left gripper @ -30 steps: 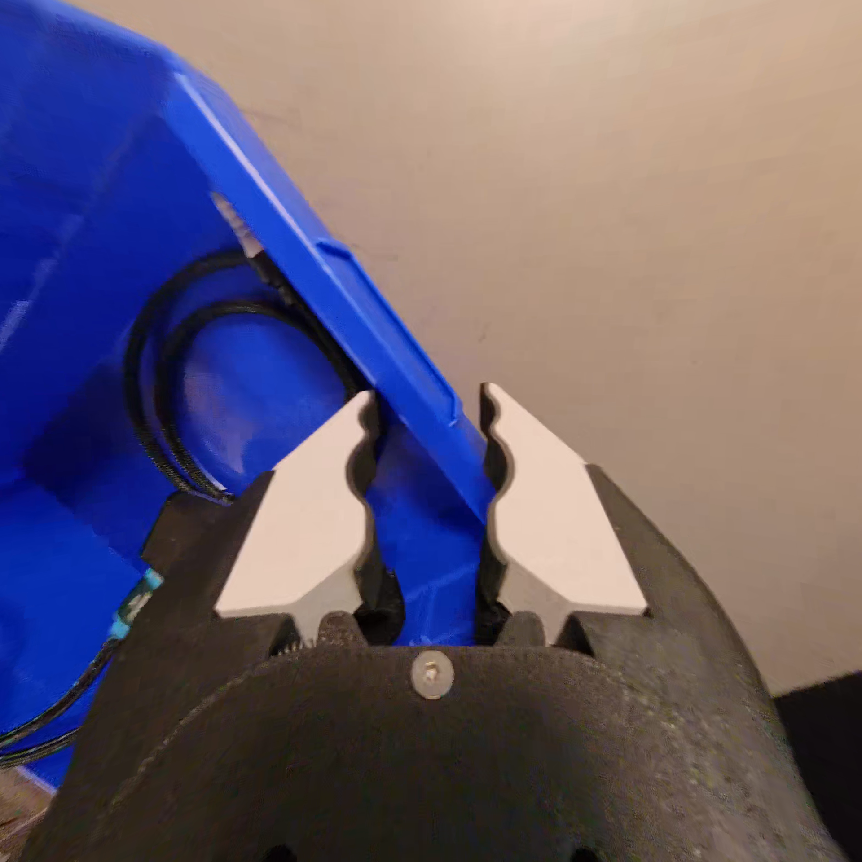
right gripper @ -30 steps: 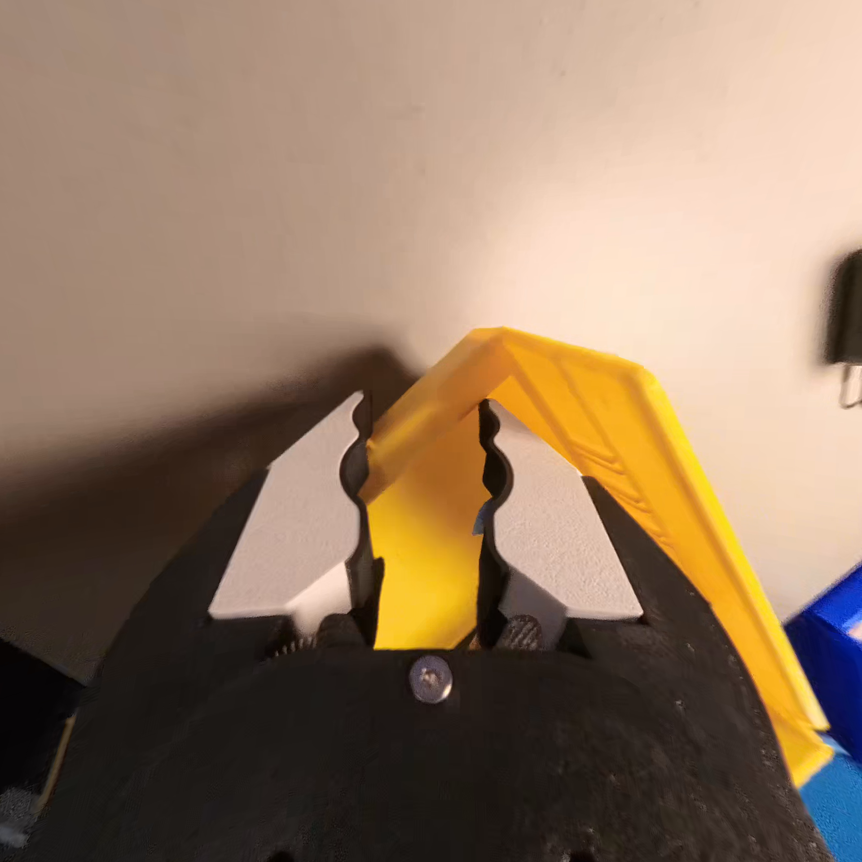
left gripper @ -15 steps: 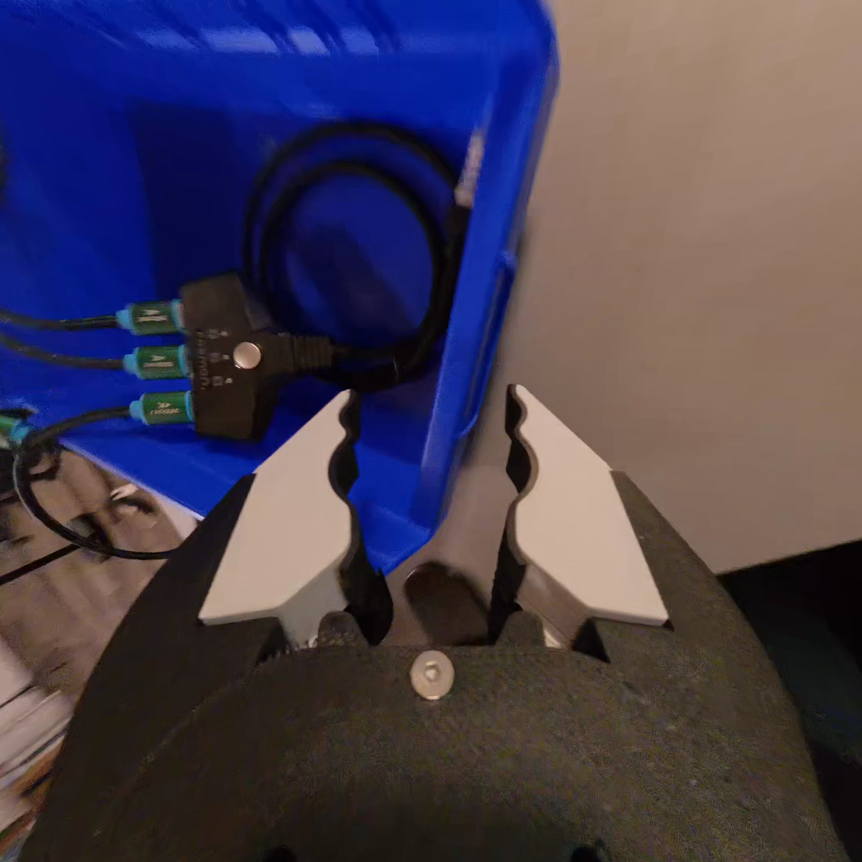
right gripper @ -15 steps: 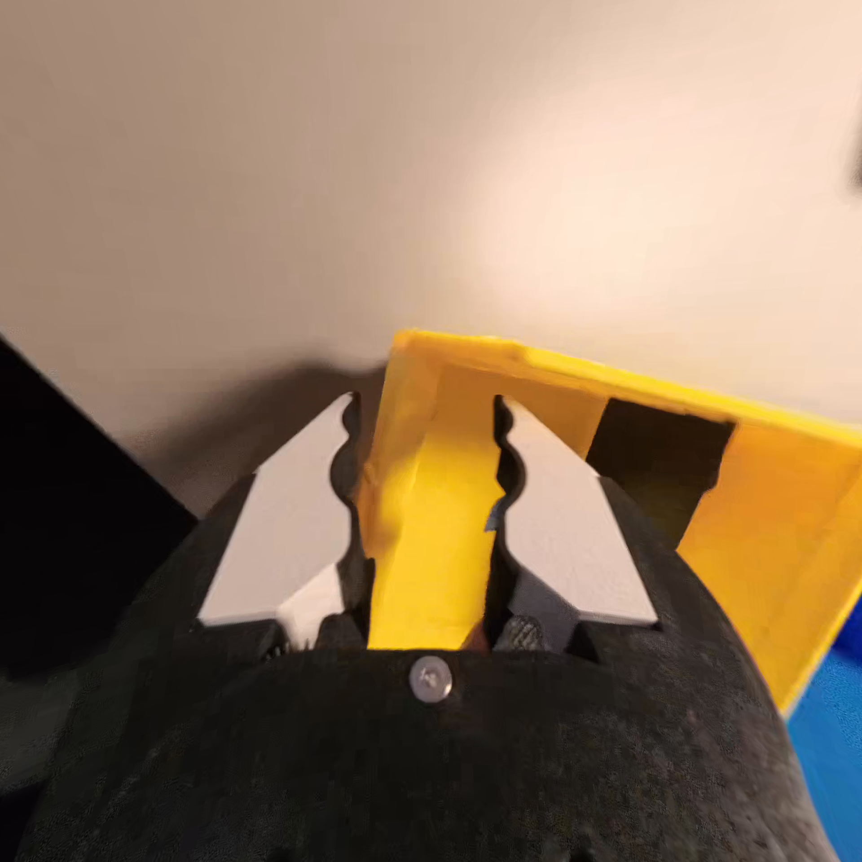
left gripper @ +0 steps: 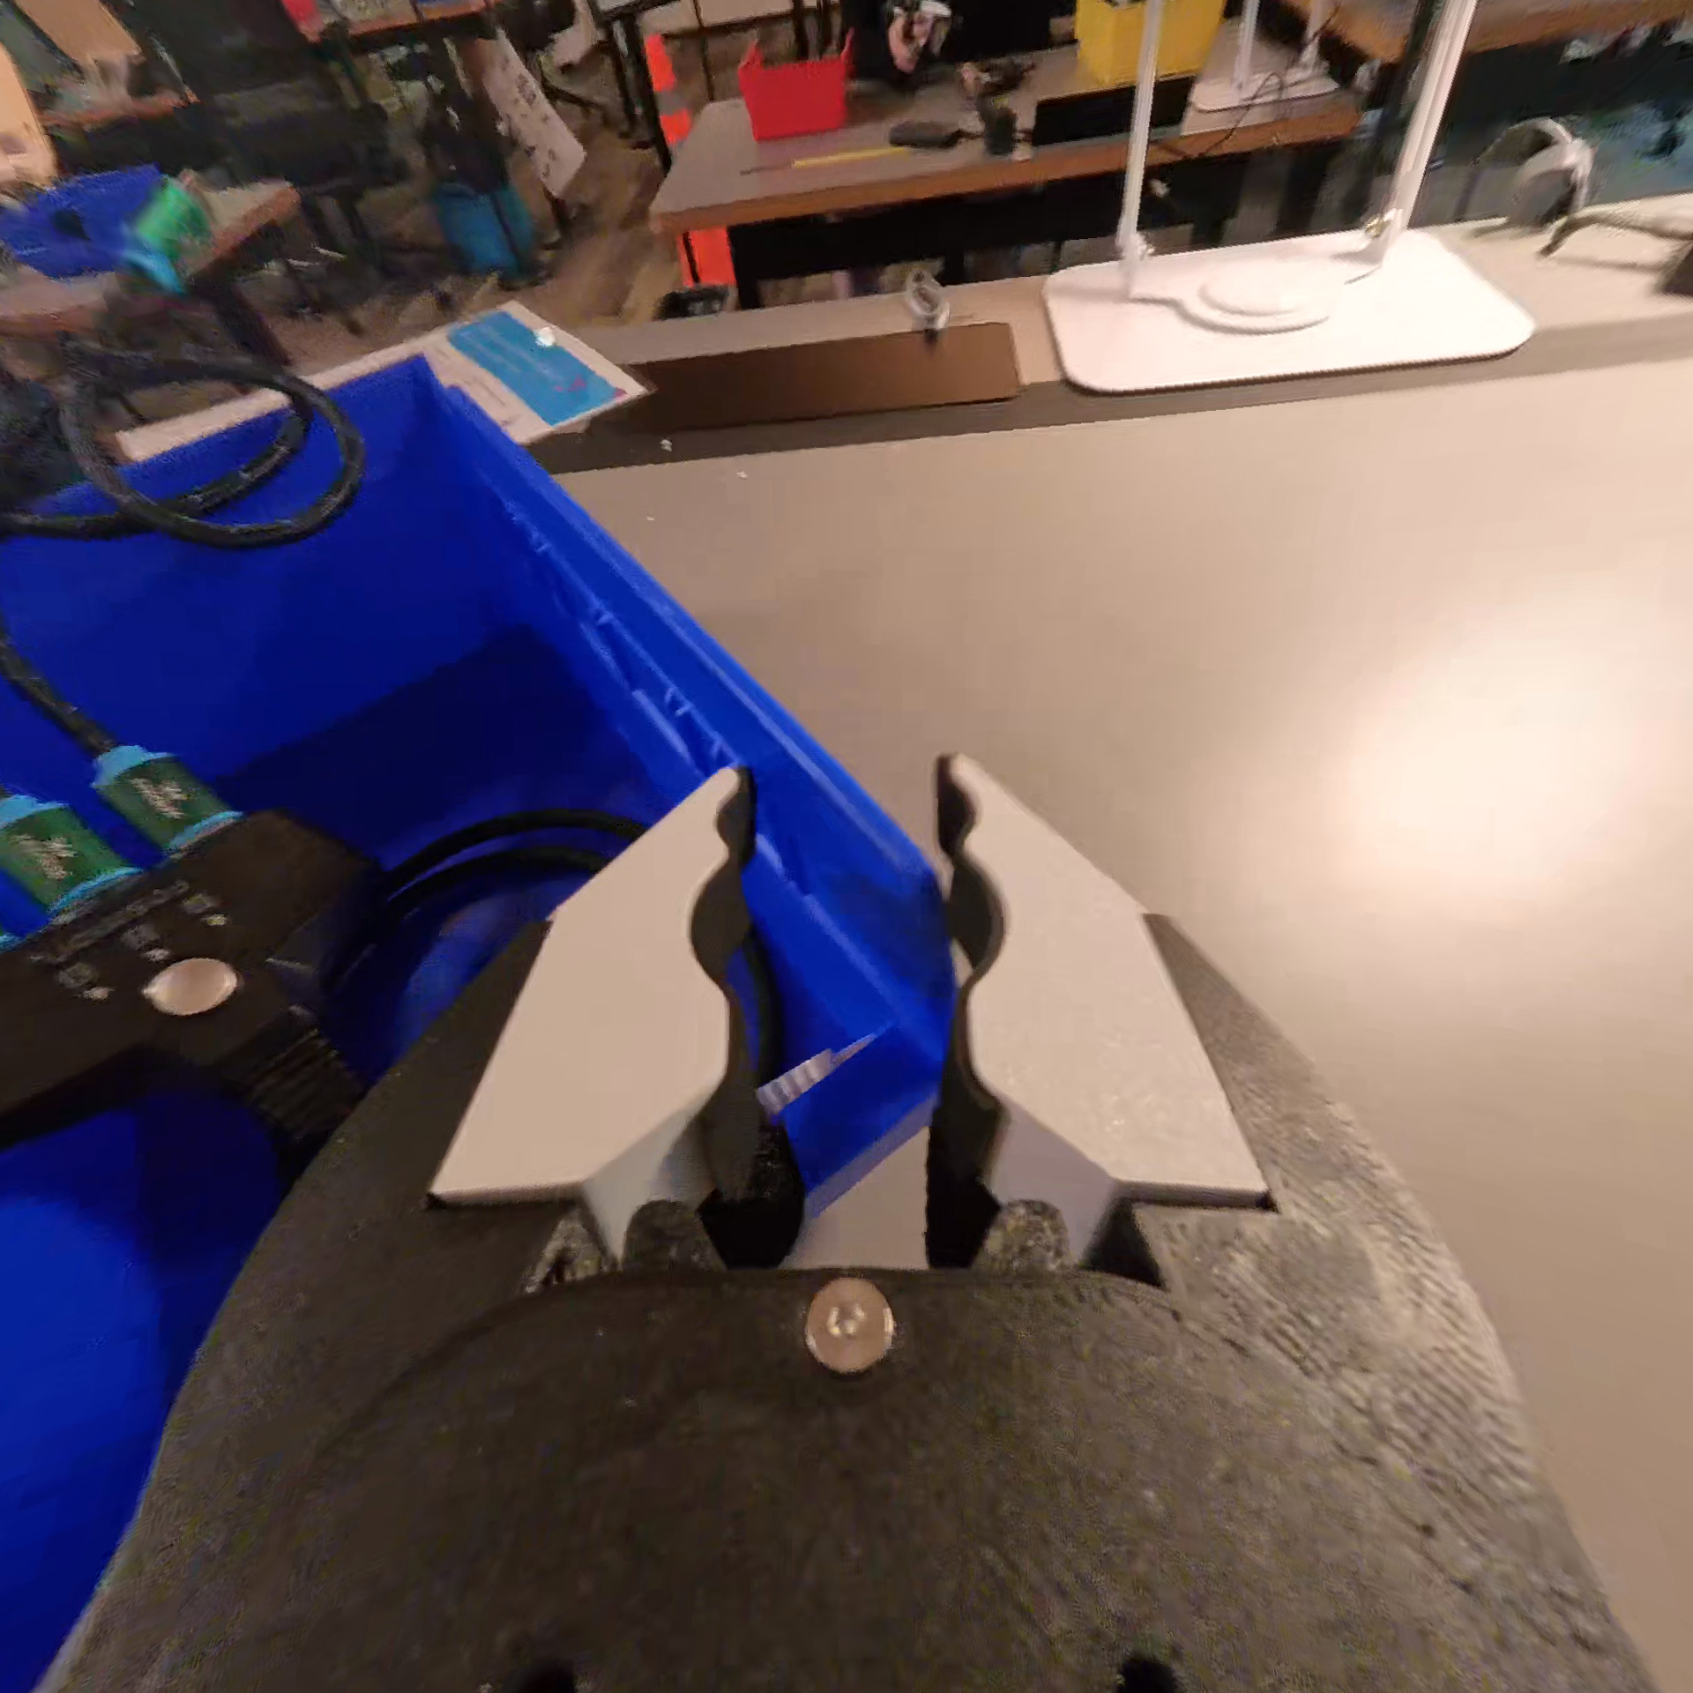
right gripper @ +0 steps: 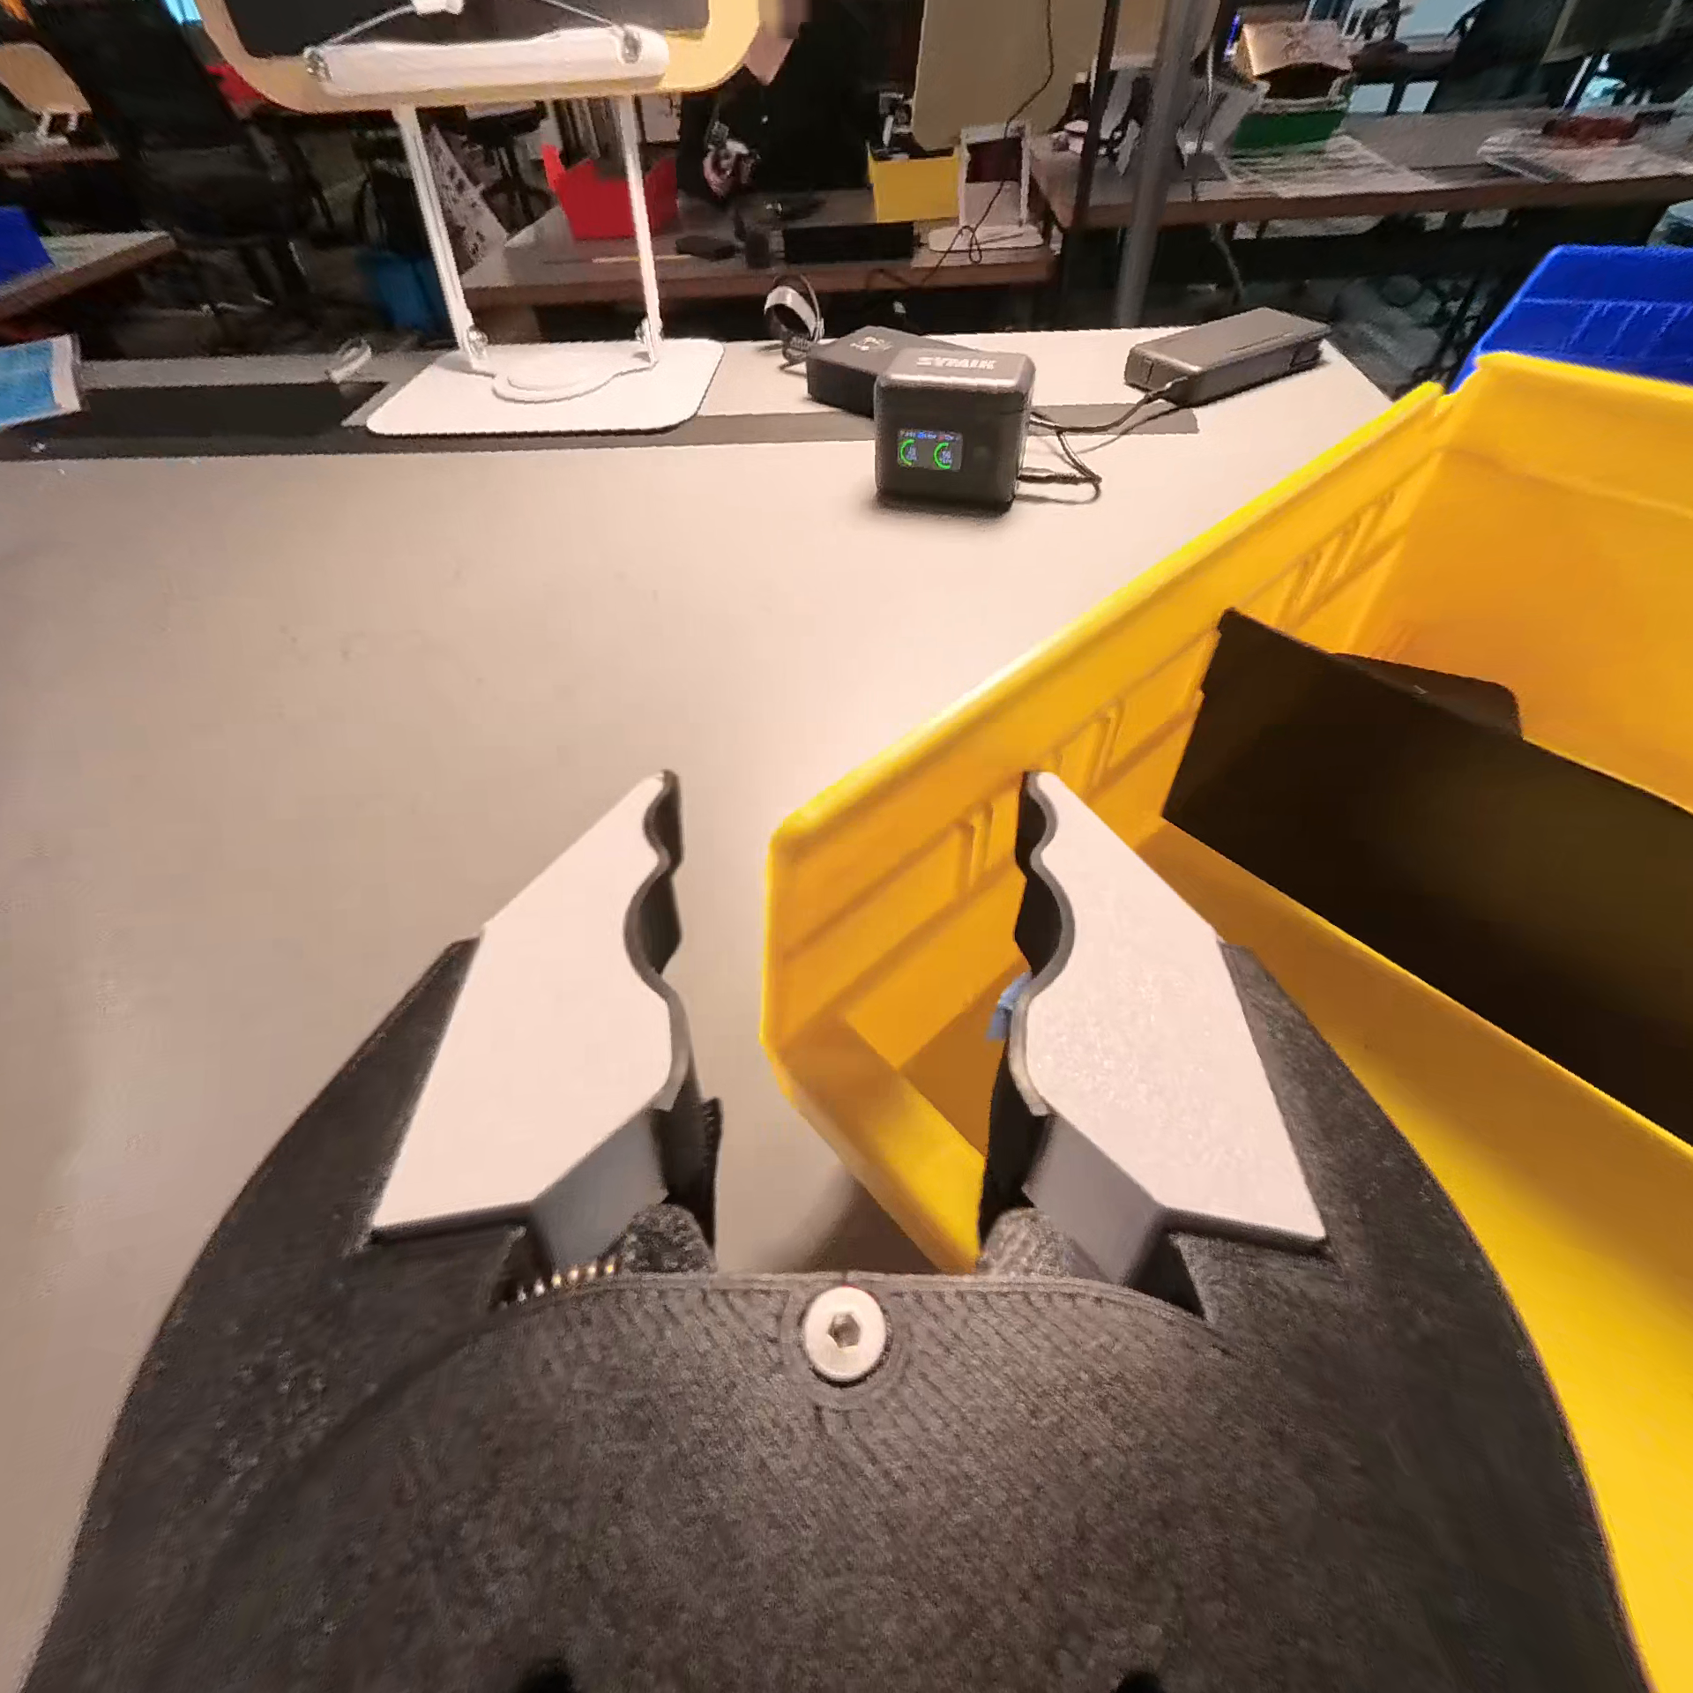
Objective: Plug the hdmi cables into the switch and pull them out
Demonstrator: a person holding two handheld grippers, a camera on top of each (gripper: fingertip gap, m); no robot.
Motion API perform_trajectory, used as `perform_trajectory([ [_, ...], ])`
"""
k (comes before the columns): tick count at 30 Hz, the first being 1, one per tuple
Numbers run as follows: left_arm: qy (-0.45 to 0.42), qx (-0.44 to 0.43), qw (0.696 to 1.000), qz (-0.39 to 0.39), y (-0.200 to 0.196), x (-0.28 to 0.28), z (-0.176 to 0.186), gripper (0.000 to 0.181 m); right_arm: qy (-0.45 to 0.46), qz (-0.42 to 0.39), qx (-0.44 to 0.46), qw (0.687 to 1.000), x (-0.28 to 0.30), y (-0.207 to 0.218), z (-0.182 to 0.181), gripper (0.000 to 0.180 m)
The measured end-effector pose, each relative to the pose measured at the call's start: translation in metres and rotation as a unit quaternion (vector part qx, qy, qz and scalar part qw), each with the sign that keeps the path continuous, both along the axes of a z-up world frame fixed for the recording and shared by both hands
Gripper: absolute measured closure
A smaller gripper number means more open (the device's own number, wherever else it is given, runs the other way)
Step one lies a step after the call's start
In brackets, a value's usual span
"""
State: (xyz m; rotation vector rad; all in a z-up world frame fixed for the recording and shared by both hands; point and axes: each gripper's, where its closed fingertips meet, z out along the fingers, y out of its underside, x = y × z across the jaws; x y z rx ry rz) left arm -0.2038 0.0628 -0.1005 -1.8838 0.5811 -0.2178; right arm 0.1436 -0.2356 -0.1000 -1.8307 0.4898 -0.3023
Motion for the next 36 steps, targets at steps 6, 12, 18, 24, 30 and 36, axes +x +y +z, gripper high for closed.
perform_trajectory([
  [6,0.019,0.046,0.999,0.023,-0.035,-0.083,0.004,0.173,-0.028,0.167,0.011,0.986,-0.028,-0.048,0.003,0.135],
  [12,-0.01,0.057,0.998,0.033,-0.03,-0.133,0.007,0.16,-0.021,0.14,0.048,0.989,-0.028,-0.079,0.017,0.141],
  [18,-0.007,0.061,0.997,0.044,-0.016,-0.134,0.002,0.175,-0.075,0.091,-0.008,0.993,-0.018,-0.071,0.008,0.154],
  [24,-0.016,0.064,0.996,0.057,-0.02,-0.155,0.004,0.176,-0.091,0.027,-0.036,0.995,0.032,-0.09,0.008,0.178],
  [30,-0.005,0.063,0.996,0.061,-0.005,-0.165,0.004,0.176,-0.066,0.006,-0.032,0.997,0.078,-0.075,0.008,0.178],
  [36,-0.021,0.051,0.996,0.069,0.013,-0.186,0.003,0.175,-0.069,-0.023,-0.043,0.996,0.106,-0.057,0.008,0.178],
])
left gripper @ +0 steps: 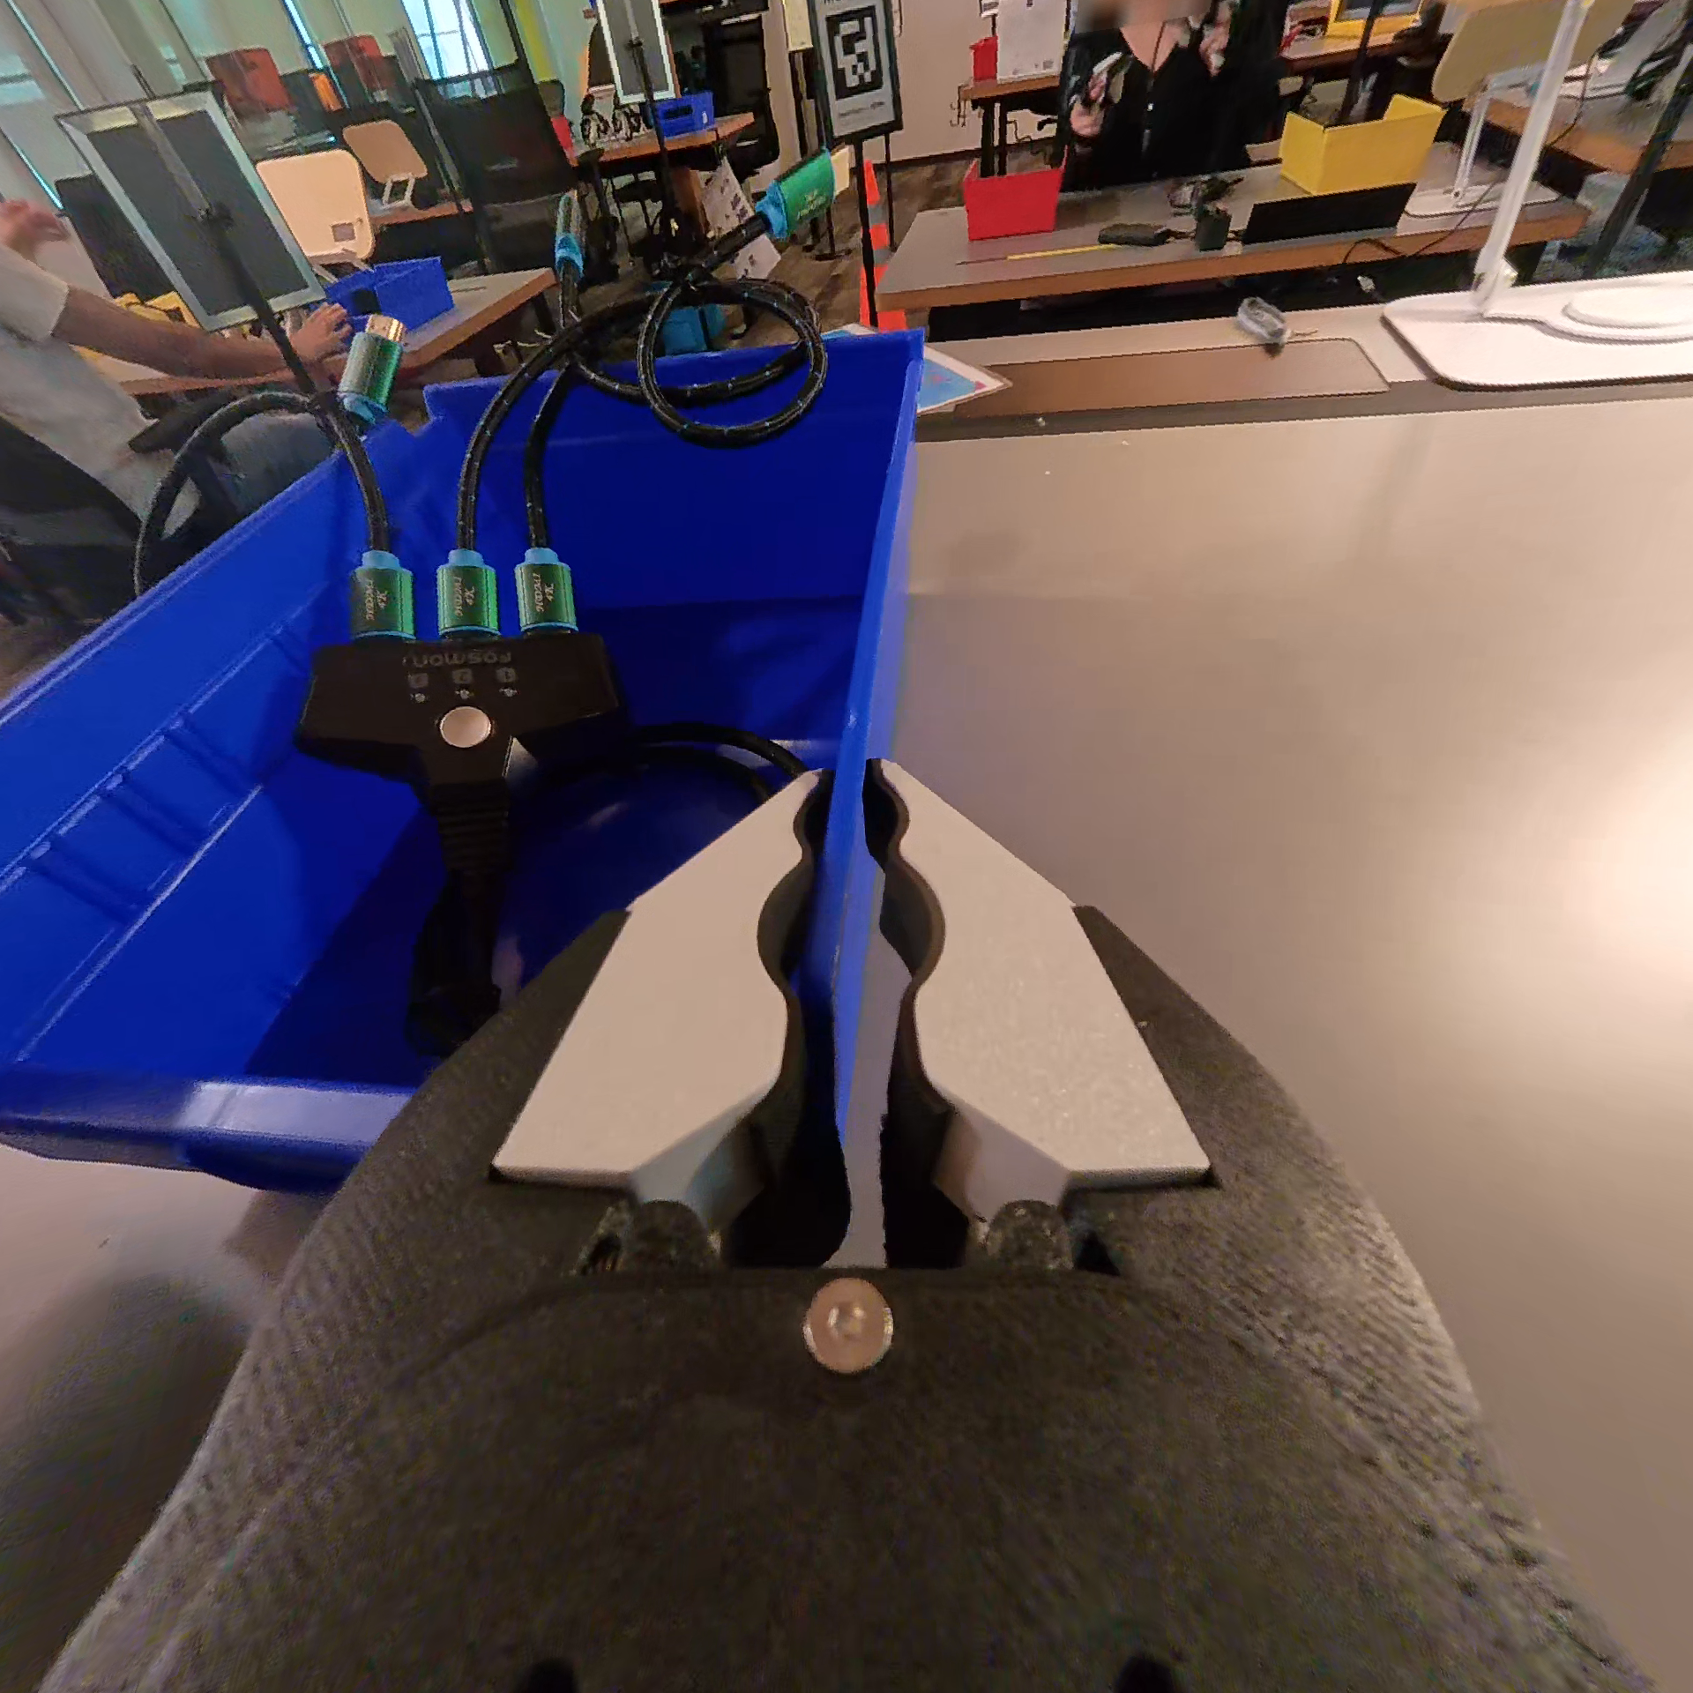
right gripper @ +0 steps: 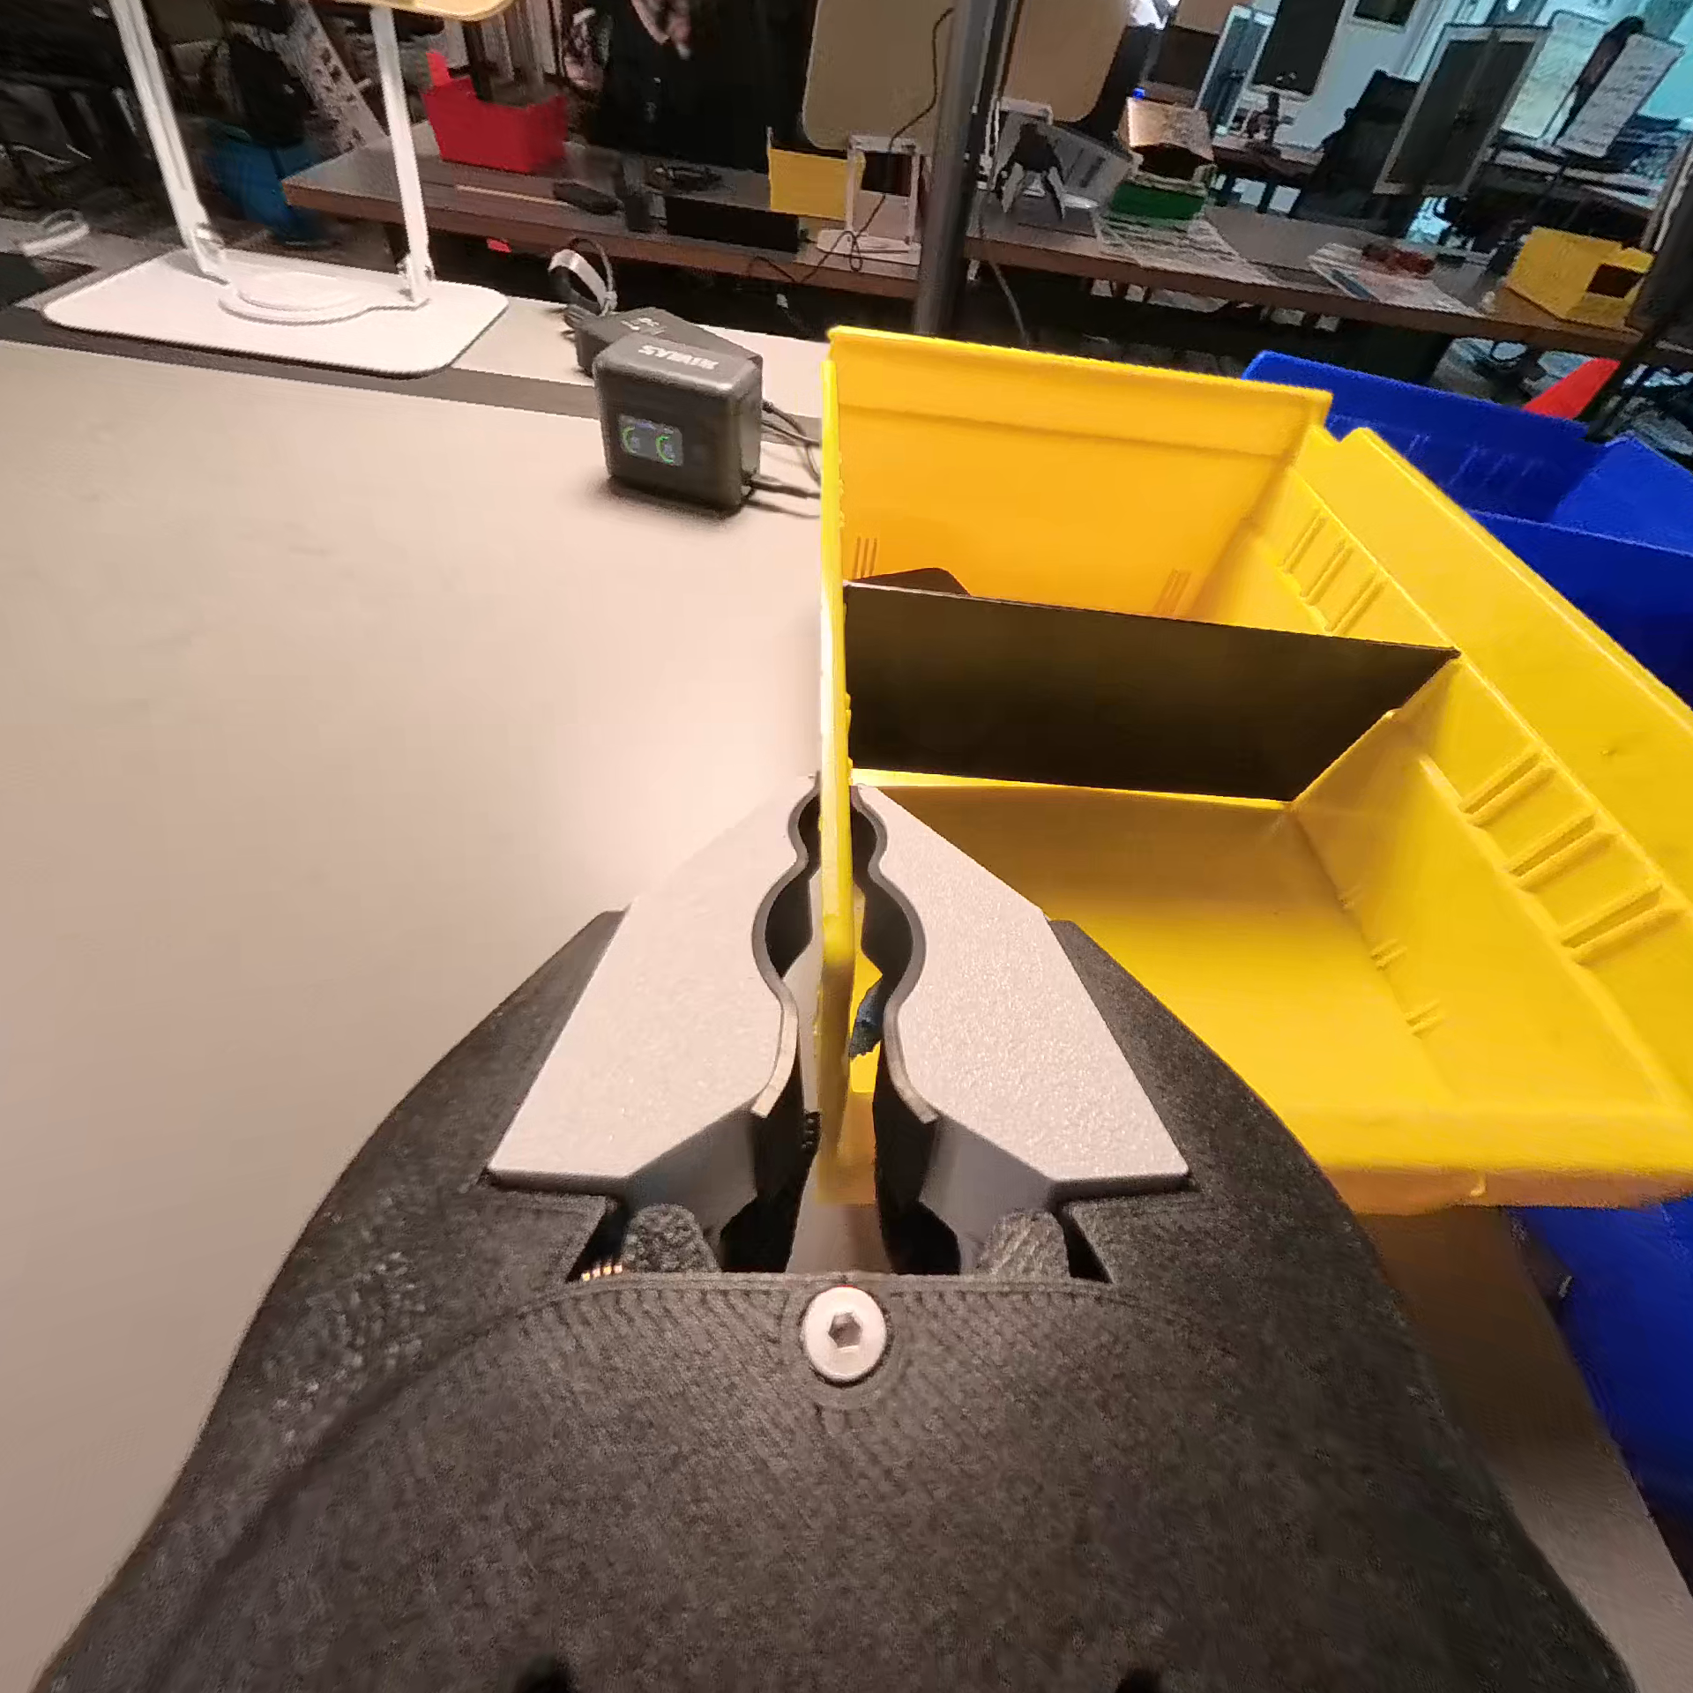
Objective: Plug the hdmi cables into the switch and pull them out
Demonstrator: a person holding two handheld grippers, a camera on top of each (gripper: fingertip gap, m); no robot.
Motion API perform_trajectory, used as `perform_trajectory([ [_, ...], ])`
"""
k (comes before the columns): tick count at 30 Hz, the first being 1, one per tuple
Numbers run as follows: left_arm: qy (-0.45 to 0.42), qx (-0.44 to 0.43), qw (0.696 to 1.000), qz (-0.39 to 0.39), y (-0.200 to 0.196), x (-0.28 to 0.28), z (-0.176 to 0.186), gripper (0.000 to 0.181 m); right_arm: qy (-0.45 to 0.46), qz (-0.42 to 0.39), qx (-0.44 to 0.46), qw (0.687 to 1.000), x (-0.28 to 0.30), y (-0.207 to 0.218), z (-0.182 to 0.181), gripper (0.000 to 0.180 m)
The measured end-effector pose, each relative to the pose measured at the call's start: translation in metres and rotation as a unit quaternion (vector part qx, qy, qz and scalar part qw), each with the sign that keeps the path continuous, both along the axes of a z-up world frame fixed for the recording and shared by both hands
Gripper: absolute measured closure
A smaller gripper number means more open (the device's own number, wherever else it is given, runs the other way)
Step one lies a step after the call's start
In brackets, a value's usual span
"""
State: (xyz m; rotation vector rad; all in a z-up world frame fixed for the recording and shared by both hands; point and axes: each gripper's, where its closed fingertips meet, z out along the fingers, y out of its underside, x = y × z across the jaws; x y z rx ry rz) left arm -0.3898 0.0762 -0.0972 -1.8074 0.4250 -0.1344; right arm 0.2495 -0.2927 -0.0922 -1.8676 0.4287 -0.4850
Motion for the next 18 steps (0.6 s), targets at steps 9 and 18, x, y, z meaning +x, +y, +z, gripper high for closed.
perform_trajectory([
  [9,-0.001,-0.006,1.0,0.012,0.017,-0.013,0.0,0.175,-0.004,-0.007,-0.005,1.0,0.002,-0.002,0.0,0.178],
  [18,-0.001,-0.007,1.0,0.007,0.019,-0.015,0.0,0.175,0.0,0.014,0.005,1.0,0.004,-0.007,0.0,0.177],
])
